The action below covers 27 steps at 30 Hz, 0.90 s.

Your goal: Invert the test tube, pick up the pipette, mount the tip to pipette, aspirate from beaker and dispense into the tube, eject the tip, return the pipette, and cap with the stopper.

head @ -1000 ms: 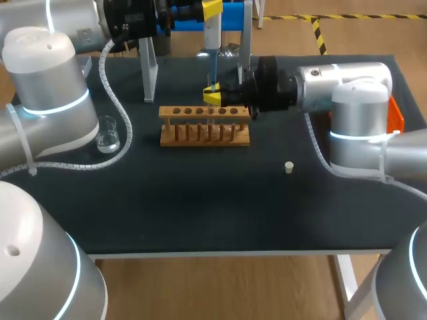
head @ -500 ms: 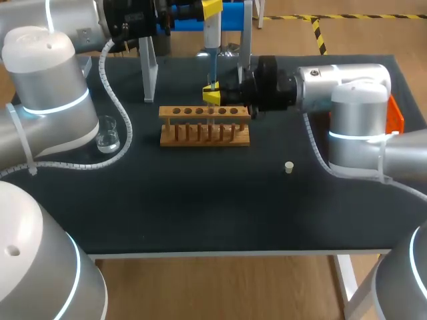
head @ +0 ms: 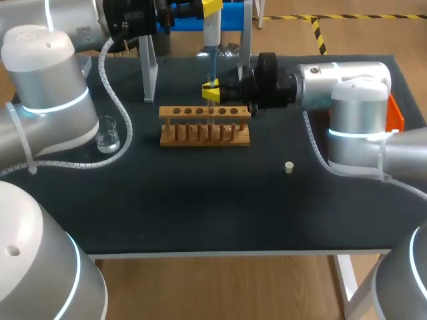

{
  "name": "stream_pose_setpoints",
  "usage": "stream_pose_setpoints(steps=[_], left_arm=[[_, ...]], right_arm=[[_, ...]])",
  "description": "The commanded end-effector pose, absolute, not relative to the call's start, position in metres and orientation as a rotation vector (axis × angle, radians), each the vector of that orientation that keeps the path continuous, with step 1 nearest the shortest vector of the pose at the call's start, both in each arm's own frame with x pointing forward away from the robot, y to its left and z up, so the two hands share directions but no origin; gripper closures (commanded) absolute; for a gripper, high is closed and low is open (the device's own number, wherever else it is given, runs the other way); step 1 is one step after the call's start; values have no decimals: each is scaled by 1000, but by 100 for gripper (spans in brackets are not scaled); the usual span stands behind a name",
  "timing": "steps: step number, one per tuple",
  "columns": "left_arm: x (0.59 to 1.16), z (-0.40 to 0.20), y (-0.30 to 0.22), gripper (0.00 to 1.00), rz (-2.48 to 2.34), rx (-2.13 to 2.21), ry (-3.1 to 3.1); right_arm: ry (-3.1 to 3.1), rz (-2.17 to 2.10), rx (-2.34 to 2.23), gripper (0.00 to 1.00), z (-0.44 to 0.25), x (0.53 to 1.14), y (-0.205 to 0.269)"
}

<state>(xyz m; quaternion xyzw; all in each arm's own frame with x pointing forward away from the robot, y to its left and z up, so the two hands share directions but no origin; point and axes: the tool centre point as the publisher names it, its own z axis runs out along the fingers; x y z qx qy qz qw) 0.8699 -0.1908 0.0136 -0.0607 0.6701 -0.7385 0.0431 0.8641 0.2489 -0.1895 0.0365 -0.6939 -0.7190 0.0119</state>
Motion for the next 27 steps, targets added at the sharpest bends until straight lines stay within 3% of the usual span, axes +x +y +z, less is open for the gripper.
stream_pose_setpoints(steps=[1,18,19,20,21,22,27], left_arm=[[869,8,-190,100,-2257,-189,2050],[869,8,-190,100,-2257,-189,2050],[869,8,-190,100,-2257,-189,2050],[869,8,-190,100,-2257,-189,2050],[869,8,-190,100,-2257,-189,2050],[869,8,-190,100,-2257,-189,2050],[869,8,-190,100,-2257,-189,2050]], right_arm=[[-2169,-2243,115,100,-178,864,249],[-2172,-2255,136,100,-168,865,248],[-2177,-2249,137,81,-169,864,248],[-2180,-2246,137,52,-170,864,247],[-2181,-2245,137,31,-171,863,247],[-2183,-2242,135,0,-173,863,247],[-2198,-2221,129,0,-181,860,241]])
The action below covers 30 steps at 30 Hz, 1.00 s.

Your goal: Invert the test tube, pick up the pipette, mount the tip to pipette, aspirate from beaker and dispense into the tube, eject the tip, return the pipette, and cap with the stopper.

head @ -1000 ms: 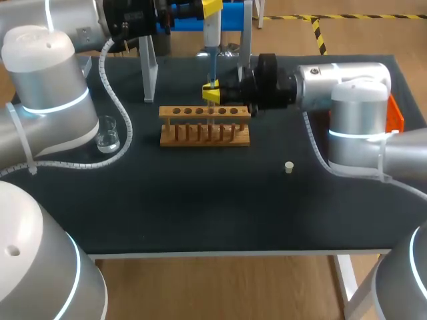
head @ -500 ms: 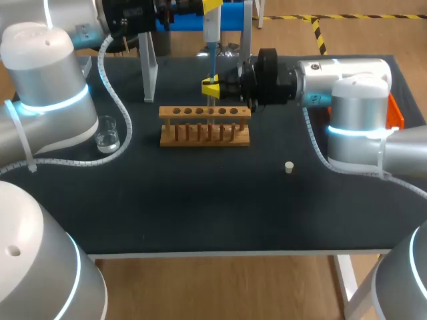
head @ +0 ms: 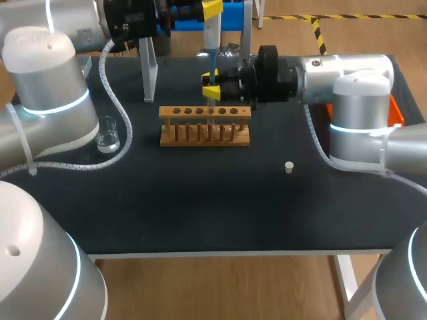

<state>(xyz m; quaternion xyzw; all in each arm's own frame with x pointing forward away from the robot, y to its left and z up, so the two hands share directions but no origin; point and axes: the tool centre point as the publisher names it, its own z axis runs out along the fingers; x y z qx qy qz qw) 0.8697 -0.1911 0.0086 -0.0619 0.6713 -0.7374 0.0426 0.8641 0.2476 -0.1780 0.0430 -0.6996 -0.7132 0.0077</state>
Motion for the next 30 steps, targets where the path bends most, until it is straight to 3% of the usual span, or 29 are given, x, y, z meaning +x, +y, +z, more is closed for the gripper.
stream_pose_setpoints(steps=[1,30], left_arm=[[869,8,-190,100,-2257,-189,2050],[869,8,-190,100,-2257,-189,2050]], right_arm=[[-2203,-2215,130,0,-182,858,239],[-2361,-2074,129,0,-218,787,99]])
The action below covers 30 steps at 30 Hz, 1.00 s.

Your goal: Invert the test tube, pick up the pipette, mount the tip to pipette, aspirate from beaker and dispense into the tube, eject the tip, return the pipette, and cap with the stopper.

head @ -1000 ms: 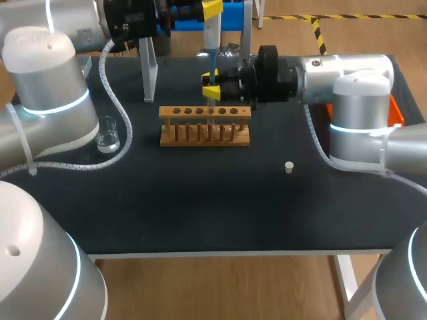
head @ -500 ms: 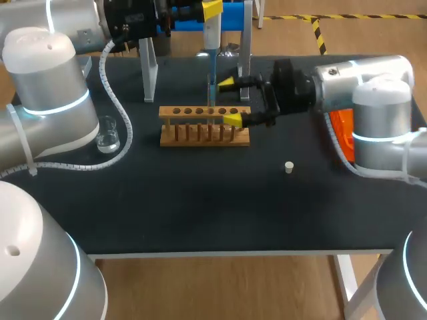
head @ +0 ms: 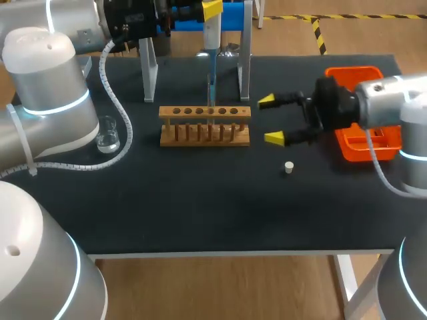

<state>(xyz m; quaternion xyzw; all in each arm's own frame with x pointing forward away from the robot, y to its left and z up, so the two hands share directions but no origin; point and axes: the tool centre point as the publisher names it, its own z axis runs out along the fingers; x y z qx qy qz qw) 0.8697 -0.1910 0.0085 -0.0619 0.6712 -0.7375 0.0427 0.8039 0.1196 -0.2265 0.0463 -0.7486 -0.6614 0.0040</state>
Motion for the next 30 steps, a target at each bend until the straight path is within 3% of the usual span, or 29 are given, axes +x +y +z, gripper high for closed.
stream_pose_setpoints(steps=[1,30], left_arm=[[869,8,-190,100,-2257,-189,2050],[871,2,-172,100,-2254,-192,2030]], right_arm=[[-2361,-2074,129,0,-218,787,99],[-2361,-2074,129,0,-218,787,99]])
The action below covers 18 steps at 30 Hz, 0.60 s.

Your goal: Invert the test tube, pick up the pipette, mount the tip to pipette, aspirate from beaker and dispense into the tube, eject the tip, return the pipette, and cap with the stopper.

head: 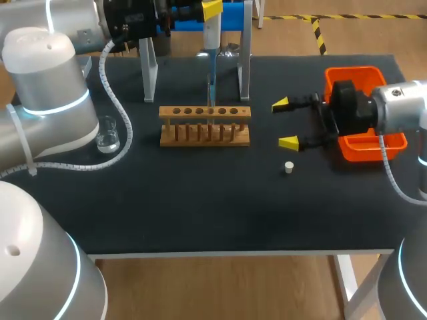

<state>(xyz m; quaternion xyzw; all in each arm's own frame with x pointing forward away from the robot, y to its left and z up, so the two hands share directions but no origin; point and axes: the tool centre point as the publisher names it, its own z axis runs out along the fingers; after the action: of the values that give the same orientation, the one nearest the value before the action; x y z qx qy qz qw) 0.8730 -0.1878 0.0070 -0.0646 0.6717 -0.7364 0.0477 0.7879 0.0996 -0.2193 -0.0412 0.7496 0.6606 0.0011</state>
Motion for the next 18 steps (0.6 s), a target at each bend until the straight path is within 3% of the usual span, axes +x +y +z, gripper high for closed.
stream_pose_setpoints(steps=[1,18], left_arm=[[871,1,-168,100,-2261,-181,2018],[886,-24,-77,100,-2123,-170,1985]], right_arm=[[2356,2070,-128,0,-218,787,99],[2356,2070,-128,0,-218,787,99]])
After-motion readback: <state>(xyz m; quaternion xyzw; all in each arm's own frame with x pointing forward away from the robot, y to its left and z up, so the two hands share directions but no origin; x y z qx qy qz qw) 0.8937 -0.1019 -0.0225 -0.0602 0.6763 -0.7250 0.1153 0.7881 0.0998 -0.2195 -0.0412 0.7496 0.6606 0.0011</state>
